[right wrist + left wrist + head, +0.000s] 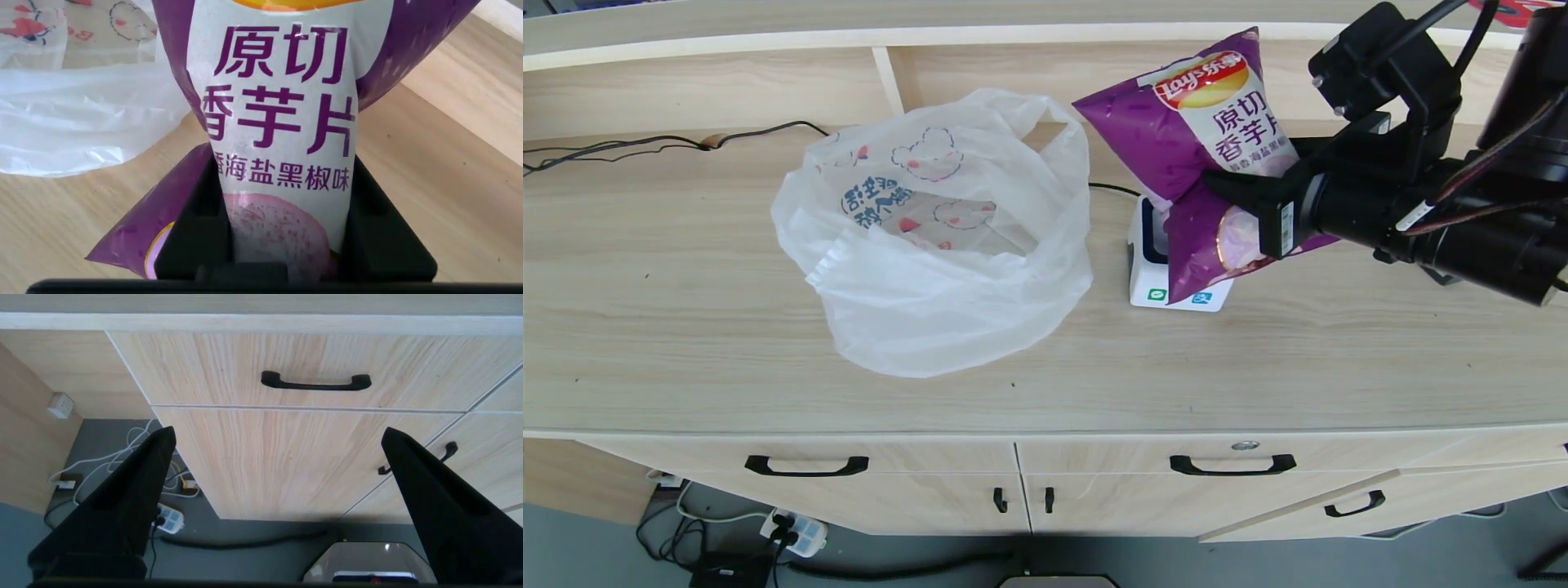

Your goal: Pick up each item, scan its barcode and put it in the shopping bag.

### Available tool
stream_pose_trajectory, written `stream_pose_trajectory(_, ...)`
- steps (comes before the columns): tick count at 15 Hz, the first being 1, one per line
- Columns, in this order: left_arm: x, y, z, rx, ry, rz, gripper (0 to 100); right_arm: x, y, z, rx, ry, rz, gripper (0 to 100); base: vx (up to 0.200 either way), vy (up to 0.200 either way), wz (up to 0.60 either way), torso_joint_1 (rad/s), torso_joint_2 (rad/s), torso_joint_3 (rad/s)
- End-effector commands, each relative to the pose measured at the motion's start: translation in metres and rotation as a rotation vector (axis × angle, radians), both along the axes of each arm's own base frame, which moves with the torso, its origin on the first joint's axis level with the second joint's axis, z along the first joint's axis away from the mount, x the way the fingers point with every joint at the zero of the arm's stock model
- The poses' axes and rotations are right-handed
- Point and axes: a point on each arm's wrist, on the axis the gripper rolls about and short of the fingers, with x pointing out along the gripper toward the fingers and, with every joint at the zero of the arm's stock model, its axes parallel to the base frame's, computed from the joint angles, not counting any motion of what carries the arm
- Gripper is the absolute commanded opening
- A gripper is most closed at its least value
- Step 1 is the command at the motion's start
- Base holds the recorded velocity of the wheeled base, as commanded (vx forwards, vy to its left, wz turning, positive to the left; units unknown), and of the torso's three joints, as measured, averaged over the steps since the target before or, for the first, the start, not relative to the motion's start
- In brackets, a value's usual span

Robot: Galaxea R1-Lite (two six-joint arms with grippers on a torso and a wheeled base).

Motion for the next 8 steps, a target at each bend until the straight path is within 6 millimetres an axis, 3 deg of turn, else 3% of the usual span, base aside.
stream_pose_trajectory(1, 0.000, 0.000, 0.000, -0.001, 0.002, 0.001, 100, -0.008, 0.000, 0.006, 0.018, -0.013, 0.010, 0, 0.000, 0.000, 0.00, 0.000, 0.00, 0.000)
stream_pose_trajectory(3, 0.000, 0.000, 0.000, -0.001, 0.004, 0.001, 100, -0.034, -0.004, 0.014, 0.098, -0.005, 0.040, 0, 0.000, 0.000, 0.00, 0.000, 0.00, 0.000)
stream_pose_trajectory(5, 0.000, 0.000, 0.000, -0.001, 0.005, -0.001, 100, -0.047, -0.008, 0.017, 0.150, 0.005, 0.038, 0, 0.000, 0.000, 0.00, 0.000, 0.00, 0.000)
stream_pose_trajectory(8, 0.000, 0.000, 0.000, -0.001, 0.007, -0.001, 100, -0.050, -0.014, 0.023, 0.215, 0.011, 0.020, 0, 0.000, 0.000, 0.60, 0.001, 0.00, -0.001)
